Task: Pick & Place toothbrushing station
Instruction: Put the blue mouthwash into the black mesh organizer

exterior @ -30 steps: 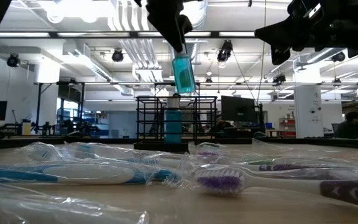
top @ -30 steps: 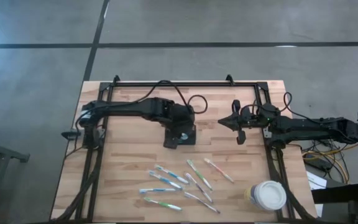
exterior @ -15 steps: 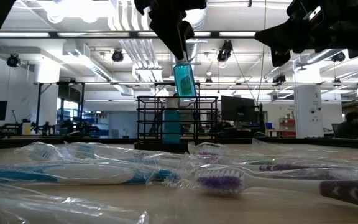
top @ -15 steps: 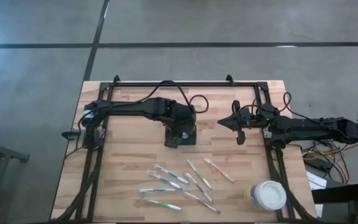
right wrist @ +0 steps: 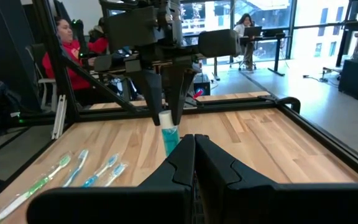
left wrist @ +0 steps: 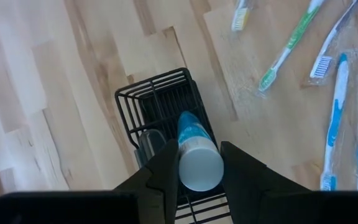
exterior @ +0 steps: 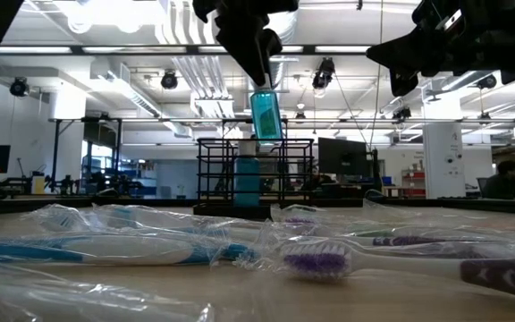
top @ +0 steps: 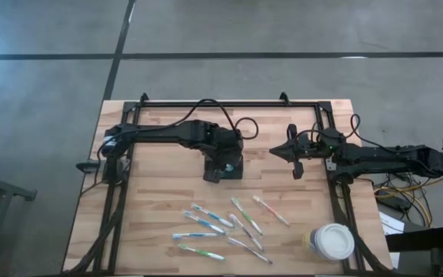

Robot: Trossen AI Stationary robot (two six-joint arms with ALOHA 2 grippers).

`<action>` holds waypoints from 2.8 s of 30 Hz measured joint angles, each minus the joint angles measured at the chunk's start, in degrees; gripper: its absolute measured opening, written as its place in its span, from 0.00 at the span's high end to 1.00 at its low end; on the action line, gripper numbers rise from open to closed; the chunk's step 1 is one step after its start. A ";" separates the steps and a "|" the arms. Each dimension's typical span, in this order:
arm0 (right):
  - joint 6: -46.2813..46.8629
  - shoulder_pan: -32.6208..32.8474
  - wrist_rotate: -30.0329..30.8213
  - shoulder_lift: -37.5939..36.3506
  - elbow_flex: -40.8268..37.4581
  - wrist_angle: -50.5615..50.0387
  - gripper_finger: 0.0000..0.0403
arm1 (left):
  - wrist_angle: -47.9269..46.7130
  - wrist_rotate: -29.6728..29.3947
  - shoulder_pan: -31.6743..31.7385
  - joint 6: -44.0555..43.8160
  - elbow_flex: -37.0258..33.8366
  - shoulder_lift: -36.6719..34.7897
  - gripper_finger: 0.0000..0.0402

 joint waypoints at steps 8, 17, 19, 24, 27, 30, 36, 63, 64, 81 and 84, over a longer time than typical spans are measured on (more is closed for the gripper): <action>-0.20 0.00 0.00 0.00 0.00 0.00 0.98 | -0.14 -0.04 0.00 1.49 0.05 0.02 0.75; -0.22 0.00 -0.02 -0.02 0.00 -0.42 0.98 | -0.58 -0.38 0.02 1.62 2.12 0.22 0.75; -0.24 0.00 -0.02 -0.02 0.00 -0.42 0.98 | -0.75 -0.37 0.02 1.71 2.56 0.20 0.75; -0.51 0.00 -0.02 -0.02 0.00 -0.42 0.98 | -2.86 -0.30 0.02 2.86 2.57 0.20 0.76; -0.50 0.00 -0.02 -0.02 0.00 -0.42 0.98 | -3.02 -0.20 0.02 4.01 2.30 0.13 0.76; -0.50 0.00 -0.02 -0.02 0.00 -0.60 0.98 | -2.99 -0.20 0.02 4.87 1.84 0.13 0.76; -0.48 0.00 -0.02 -0.02 0.00 -0.85 0.98 | -2.65 -0.72 0.02 7.40 1.43 0.11 0.76; -1.05 -0.01 -0.02 0.17 0.00 -1.27 0.98 | -0.20 -1.68 0.13 11.51 -2.31 -0.09 0.76; -1.05 0.00 -0.02 0.17 0.00 -1.29 0.98 | -0.04 -1.68 0.13 11.55 -2.70 -0.09 0.76; -1.07 -0.02 -0.02 0.20 -0.02 -1.31 0.98 | 6.00 -1.66 0.26 12.99 -8.78 -0.11 0.76; -1.07 -0.01 -0.02 0.20 -0.04 -1.35 0.98 | 8.07 -1.66 0.26 13.38 -9.94 -0.13 0.76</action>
